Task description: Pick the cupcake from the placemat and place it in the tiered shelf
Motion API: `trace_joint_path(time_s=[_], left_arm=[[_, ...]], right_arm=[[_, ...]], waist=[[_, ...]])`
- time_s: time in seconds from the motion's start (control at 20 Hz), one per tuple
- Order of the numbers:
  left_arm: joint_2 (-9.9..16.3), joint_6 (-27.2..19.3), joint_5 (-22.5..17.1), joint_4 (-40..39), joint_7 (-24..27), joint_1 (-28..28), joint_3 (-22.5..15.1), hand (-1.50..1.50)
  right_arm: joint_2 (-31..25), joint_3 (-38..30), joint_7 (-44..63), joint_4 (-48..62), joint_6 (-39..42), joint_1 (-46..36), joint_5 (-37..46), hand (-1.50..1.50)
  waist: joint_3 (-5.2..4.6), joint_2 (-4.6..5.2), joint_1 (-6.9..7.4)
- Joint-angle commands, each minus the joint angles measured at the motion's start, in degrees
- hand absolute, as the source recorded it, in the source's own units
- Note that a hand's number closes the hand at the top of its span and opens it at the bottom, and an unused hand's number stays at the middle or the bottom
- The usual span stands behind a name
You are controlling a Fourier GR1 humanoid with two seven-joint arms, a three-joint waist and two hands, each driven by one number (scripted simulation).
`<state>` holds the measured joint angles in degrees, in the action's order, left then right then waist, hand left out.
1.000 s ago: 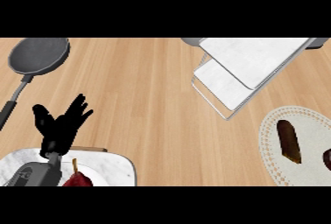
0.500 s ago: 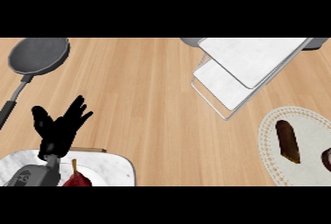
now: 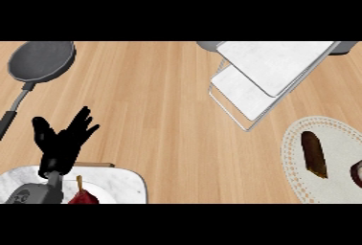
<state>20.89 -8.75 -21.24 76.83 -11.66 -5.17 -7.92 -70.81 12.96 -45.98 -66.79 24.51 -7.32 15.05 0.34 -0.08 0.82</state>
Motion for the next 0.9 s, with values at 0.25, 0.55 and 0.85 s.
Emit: trace_joint_path(time_s=[0.25, 0.55, 0.85], left_arm=[[-2.4, -1.5, 3.2, 0.8, -2.7, 1.6, -1.1, 0.00], [-2.0, 0.6, 4.1, 0.0, -1.0, 4.2, 0.5, 0.00], [-1.9, 1.3, 3.9, 0.5, -5.3, 0.6, 2.6, 0.00]], right_arm=[[5.0, 2.1, -7.9, 9.5, -2.2, -2.9, 8.6, -1.50], [4.7, -0.2, -9.1, 10.3, -3.1, -1.9, 9.0, -1.50], [11.0, 1.1, -5.9, 12.3, -7.5, -2.6, 14.2, -1.50]], waist=[[-0.28, 0.25, -0.02], [-0.32, 0.16, -0.38], [-0.31, 0.16, -0.41]])
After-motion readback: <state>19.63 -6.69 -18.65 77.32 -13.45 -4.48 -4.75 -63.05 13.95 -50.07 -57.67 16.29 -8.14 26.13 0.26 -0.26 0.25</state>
